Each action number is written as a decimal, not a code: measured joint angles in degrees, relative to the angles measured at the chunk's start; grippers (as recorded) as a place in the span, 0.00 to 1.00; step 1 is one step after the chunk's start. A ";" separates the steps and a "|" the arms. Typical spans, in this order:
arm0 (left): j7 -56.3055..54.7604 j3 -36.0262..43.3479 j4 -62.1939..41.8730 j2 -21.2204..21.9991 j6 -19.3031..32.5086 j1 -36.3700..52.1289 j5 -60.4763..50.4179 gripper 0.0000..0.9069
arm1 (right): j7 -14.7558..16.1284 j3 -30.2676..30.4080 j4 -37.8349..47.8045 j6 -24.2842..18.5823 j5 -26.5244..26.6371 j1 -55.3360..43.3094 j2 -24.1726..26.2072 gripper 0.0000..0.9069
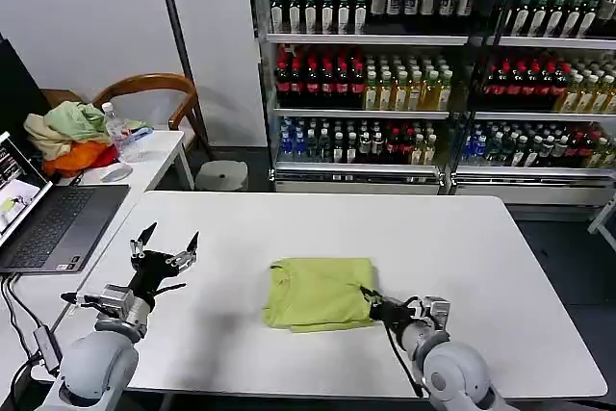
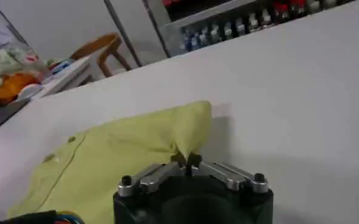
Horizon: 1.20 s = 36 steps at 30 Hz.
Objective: Fold and organize the clothes.
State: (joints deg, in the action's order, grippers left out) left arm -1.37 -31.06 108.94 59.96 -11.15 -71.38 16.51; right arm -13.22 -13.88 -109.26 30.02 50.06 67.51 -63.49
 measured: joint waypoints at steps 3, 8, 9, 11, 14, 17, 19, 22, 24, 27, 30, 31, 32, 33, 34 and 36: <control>0.01 0.25 0.05 0.06 0.00 0.08 0.00 1.00 | 0.43 -0.85 0.18 -0.41 -0.70 0.40 0.29 0.00; 0.02 0.65 0.50 0.09 -0.08 0.01 0.02 1.00 | 1.21 -1.14 0.47 -1.12 -2.02 0.33 0.10 0.00; 0.03 0.71 0.58 0.09 -0.09 -0.06 0.02 1.00 | 1.35 -1.13 0.58 -1.27 -2.28 0.25 0.01 0.00; 0.05 0.73 0.69 -0.05 -0.11 -0.14 0.02 1.00 | 1.59 -1.06 0.82 -1.54 -2.76 0.03 -0.20 0.00; 0.07 0.62 0.79 -0.16 -0.18 -0.28 0.03 1.00 | 1.81 -0.81 1.24 -1.87 -3.38 -0.34 -0.58 0.00; 0.07 0.58 0.97 -0.18 -0.25 -0.48 0.04 1.00 | 1.96 -0.50 1.55 -1.95 -4.04 -0.67 -0.87 1.00; 0.08 0.55 1.16 -0.20 -0.28 -0.64 0.04 1.00 | 2.06 -0.51 1.55 -1.93 -4.51 -0.65 -0.82 1.00; 0.10 0.44 1.38 -0.31 -0.31 -0.78 0.05 1.00 | 2.31 -0.77 1.21 -1.74 -5.25 -0.40 -0.48 1.00; 0.10 0.43 1.43 -0.32 -0.31 -0.75 0.05 1.00 | 2.43 -1.12 0.73 -1.54 -5.79 -0.16 -0.07 1.00; 0.12 0.54 1.68 -0.30 -0.32 -0.66 0.05 1.00 | 2.82 -1.83 -0.31 -1.50 -6.88 0.31 0.77 1.00; 0.12 0.56 1.82 -0.28 -0.32 -0.56 0.05 1.00 | 3.42 -2.94 -1.50 -1.85 -8.64 0.78 1.82 1.00; 0.12 0.55 1.85 -0.28 -0.32 -0.55 0.05 1.00 | 3.63 -3.46 -1.89 -2.04 -9.46 0.86 2.20 1.00; 0.12 0.55 1.90 -0.30 -0.31 -0.55 0.05 1.00 | 3.87 -3.97 -2.23 -2.26 -10.24 0.88 2.57 1.00; 0.12 0.55 1.97 -0.32 -0.29 -0.57 0.05 1.00 | 4.10 -4.55 -2.56 -2.55 -11.02 0.87 2.94 1.00; 0.13 0.57 2.04 -0.34 -0.27 -0.61 0.05 1.00 | 4.36 -5.23 -2.85 -2.89 -11.90 0.78 3.31 1.00; 0.19 0.63 2.20 -0.35 -0.15 -0.68 0.05 1.00 | 4.72 -6.46 -3.11 -3.54 -13.37 0.60 3.77 1.00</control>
State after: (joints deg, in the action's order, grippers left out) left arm -1.18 -30.43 111.14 59.61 -11.30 -72.06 16.56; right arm -8.50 -20.33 -112.38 26.49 36.69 68.11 -59.72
